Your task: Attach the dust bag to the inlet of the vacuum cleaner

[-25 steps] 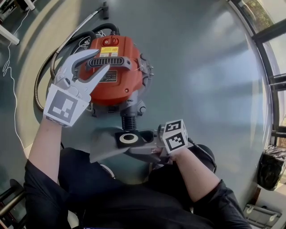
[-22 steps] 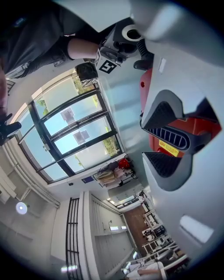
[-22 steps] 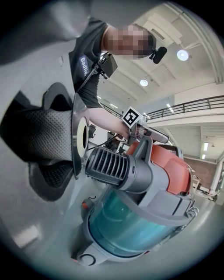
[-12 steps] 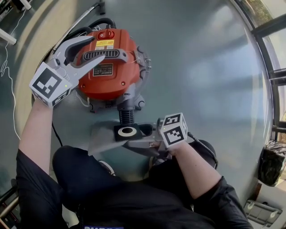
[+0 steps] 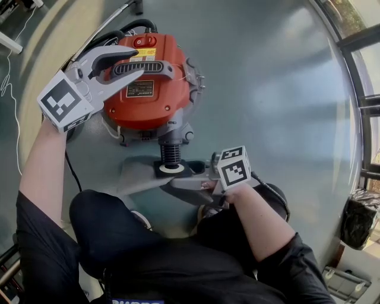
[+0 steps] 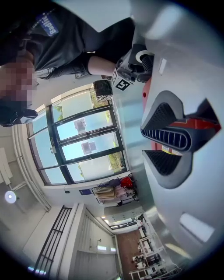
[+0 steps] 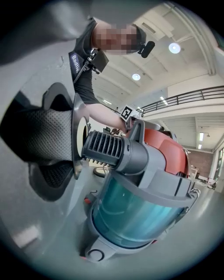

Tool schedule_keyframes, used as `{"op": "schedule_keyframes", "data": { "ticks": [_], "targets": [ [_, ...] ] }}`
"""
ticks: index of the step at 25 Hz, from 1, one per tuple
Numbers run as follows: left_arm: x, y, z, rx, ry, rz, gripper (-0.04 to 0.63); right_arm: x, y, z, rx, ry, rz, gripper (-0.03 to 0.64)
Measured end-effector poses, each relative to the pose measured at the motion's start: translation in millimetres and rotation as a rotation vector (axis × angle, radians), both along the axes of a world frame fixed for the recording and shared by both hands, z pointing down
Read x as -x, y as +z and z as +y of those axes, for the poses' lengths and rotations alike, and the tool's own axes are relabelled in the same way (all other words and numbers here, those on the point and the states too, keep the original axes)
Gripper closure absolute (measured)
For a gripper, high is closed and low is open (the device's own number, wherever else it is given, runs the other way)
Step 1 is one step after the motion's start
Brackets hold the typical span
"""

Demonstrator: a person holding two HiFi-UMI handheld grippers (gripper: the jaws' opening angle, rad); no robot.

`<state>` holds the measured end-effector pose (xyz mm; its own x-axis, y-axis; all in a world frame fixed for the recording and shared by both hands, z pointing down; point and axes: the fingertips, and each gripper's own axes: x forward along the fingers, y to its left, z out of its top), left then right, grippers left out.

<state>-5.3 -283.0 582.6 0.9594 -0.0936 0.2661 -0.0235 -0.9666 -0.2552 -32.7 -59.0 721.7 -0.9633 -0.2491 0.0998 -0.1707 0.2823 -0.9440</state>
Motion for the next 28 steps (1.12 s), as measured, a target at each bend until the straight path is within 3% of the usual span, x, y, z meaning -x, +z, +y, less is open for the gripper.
{"op": "schedule_keyframes", "data": {
  "ticks": [9, 20, 28],
  "targets": [
    [-0.5, 1.6, 2.3, -0.005, 0.047, -0.018, 0.448, -1.7, 2.0, -5.6, 0.055, 0.025, -0.024, 0.328],
    [2.8, 5.7, 4.3, -0.089, 0.066, -0.024, 0.465, 1.0, 5.1, -13.8, 0.137, 0.057, -0.041, 0.328],
    [4.1, 6.7, 6.2, -0.121, 0.072, -0.017, 0.477, -0.8, -0.5, -14.9, 0.252, 0.055, -0.160, 0.328]
  ]
}}
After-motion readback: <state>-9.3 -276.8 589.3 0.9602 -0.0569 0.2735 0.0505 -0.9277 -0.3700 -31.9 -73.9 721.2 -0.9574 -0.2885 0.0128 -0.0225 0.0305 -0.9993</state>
